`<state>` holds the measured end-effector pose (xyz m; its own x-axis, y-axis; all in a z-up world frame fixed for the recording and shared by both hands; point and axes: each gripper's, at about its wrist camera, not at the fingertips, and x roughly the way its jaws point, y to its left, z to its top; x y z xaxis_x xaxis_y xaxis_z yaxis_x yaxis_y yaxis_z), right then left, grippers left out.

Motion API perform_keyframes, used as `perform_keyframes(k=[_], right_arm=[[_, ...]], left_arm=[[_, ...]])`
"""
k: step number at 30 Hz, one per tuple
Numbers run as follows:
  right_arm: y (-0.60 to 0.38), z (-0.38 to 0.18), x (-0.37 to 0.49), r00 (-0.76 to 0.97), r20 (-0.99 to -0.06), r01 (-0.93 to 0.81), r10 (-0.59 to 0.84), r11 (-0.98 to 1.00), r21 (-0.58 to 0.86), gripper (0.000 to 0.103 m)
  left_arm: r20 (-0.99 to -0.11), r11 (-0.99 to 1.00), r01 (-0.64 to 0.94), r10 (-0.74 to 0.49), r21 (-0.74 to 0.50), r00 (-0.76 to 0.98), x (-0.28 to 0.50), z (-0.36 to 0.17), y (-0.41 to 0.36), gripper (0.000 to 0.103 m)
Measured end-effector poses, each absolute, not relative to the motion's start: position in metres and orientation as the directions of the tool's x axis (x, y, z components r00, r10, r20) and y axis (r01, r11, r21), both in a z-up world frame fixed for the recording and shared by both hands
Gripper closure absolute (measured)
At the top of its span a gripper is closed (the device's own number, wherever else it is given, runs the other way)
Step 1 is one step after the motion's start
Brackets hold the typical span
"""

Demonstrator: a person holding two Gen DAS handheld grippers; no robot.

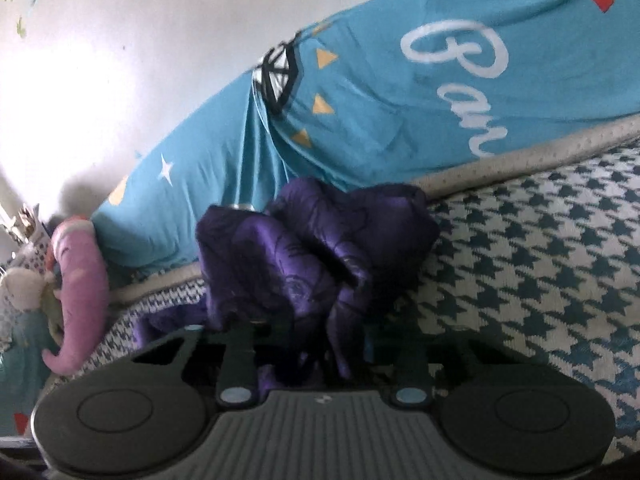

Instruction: Fold clothes

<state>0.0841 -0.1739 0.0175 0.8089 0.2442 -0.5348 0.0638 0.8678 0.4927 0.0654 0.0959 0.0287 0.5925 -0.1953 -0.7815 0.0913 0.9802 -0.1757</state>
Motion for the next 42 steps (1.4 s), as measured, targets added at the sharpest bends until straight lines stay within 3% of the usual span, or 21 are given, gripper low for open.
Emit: perform_keyframes(k=[4,12,14,18,22,25,29,37,42], right_arm=[[-0.184,0.039,0.072,0.858,-0.494,0.114,0.144,0.883,0.456,0.080],[-0.234,0.098,0.029,0.928,-0.343,0.286,-0.146,0.868,0.406,0.081],[-0.247,0.101,0.024,0.926,-0.340,0.297,-0.161,0.869,0.397,0.079],[-0.269,0.094,0.019,0.878,-0.439,0.371,-0.191,0.850,0.373,0.074],[-0.276,0.093,0.012,0.858,-0.469,0.390,-0.208,0.859,0.331,0.066],[-0.279,0.094,0.001,0.866,-0.455,0.369,-0.208,0.879,0.301,0.057],[-0.284,0.099,-0.014,0.867,-0.427,0.384,-0.258,0.891,0.242,0.056],[-0.287,0.090,-0.017,0.886,-0.428,0.296,-0.180,0.929,0.223,0.054],[-0.279,0.081,-0.012,0.889,-0.441,0.237,-0.125,0.948,0.210,0.040]], left_arm=[[-0.728,0.991,0.087,-0.131,-0.098,0.673,0.062,0.044,0.083,0.051],[-0.577,0.998,-0.026,-0.008,-0.051,0.817,0.061,0.079,0.063,0.051],[-0.570,0.996,-0.046,-0.002,-0.070,0.822,0.063,0.082,0.062,0.047],[-0.585,0.989,-0.028,-0.064,-0.148,0.808,0.065,0.084,0.064,0.019],[-0.565,0.979,-0.021,-0.099,-0.202,0.819,0.060,0.087,0.067,0.010],[-0.559,0.975,-0.004,-0.125,-0.223,0.820,0.055,0.089,0.067,0.008],[-0.553,0.977,0.018,-0.137,-0.214,0.822,0.047,0.090,0.064,0.006],[-0.555,0.969,0.119,-0.222,-0.215,0.802,0.031,0.091,0.044,0.004],[-0.551,0.960,0.192,-0.276,-0.206,0.788,0.021,0.089,0.031,0.001]])
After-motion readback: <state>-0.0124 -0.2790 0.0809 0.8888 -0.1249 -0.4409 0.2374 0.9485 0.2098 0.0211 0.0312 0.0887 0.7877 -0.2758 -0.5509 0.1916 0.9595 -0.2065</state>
